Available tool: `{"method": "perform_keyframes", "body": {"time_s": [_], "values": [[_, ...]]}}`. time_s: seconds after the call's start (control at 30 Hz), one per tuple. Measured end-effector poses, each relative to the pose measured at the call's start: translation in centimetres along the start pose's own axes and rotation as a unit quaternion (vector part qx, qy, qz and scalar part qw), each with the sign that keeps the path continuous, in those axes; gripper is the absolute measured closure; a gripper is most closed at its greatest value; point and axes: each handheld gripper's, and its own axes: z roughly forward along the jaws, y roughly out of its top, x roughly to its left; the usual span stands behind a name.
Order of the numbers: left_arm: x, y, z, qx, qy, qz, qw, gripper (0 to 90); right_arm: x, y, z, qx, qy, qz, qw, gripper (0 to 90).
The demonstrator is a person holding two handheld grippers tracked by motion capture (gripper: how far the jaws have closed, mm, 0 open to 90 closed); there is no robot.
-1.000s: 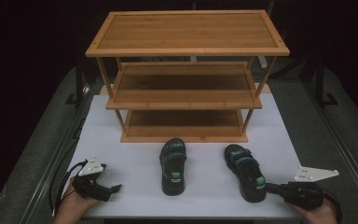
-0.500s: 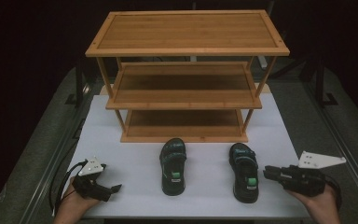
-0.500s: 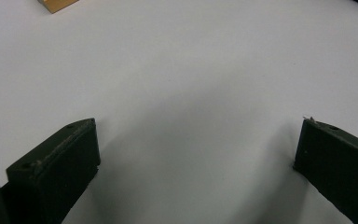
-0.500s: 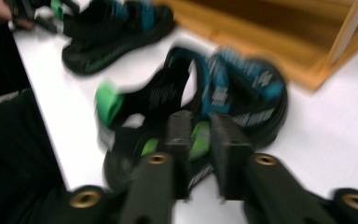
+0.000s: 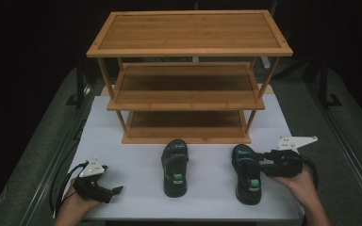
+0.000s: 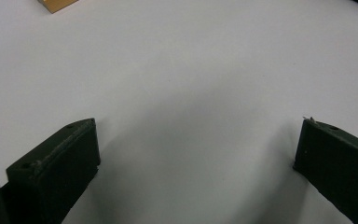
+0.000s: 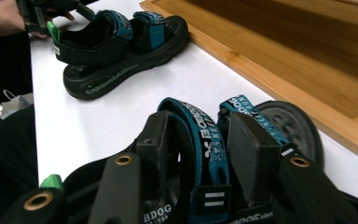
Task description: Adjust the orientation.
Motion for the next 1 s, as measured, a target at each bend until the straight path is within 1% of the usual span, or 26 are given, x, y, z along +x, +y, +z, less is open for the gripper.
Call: {"method": "perform_keyframes", "body": {"time_s": [0.17, 0.27, 0.37, 0.43, 0.53, 0.63, 0.7, 0.77, 0.87, 1.0], "values": [[0.0, 0.0, 0.0, 0.000, 0.000, 0.000, 1.0000, 0.0, 0.0, -0.1, 0.2, 0.004, 0.001, -0.003, 1.0000, 59.7], [0.0, 0.0, 0.0, 0.000, 0.000, 0.000, 1.0000, 0.0, 0.0, -0.2, 0.3, 0.004, 0.000, -0.005, 1.0000, 62.6], [0.0, 0.0, 0.0, 0.000, 0.000, 0.000, 1.0000, 0.0, 0.1, -0.2, 0.2, 0.005, -0.004, -0.009, 0.9999, 66.8], [0.0, 0.0, 0.0, 0.000, 0.000, 0.000, 1.0000, 0.0, 0.0, -0.2, 0.0, 0.002, 0.000, -0.005, 1.0000, 67.1], [0.0, 0.0, 0.0, 0.000, 0.000, 0.000, 1.0000, 0.0, -0.1, -0.2, -0.3, 0.002, -0.002, -0.006, 1.0000, 67.3], [0.0, 0.0, 0.0, 0.000, 0.000, 0.000, 1.0000, 0.0, 0.0, 0.0, -0.6, -0.002, -0.006, -0.008, 0.9999, 67.4], [0.0, 0.0, 0.0, 0.000, 0.000, 0.000, 1.0000, 0.0, 0.1, 0.3, -0.8, -0.011, -0.004, -0.010, 0.9999, 67.4], [0.0, 0.0, 0.0, 0.000, 0.000, 0.000, 1.0000, 0.0, 0.3, 0.7, -0.9, -0.014, -0.004, -0.017, 0.9997, 67.4], [0.0, 0.0, 0.0, 0.000, 0.001, 0.001, 1.0000, 0.0, 0.6, 1.5, -0.5, -0.017, 0.003, -0.024, 0.9996, 67.4], [0.0, 0.0, 0.0, 0.000, 0.001, 0.001, 1.0000, 0.0, 1.0, 2.7, 1.0, -0.012, 0.017, -0.036, 0.9991, 67.3]]}}
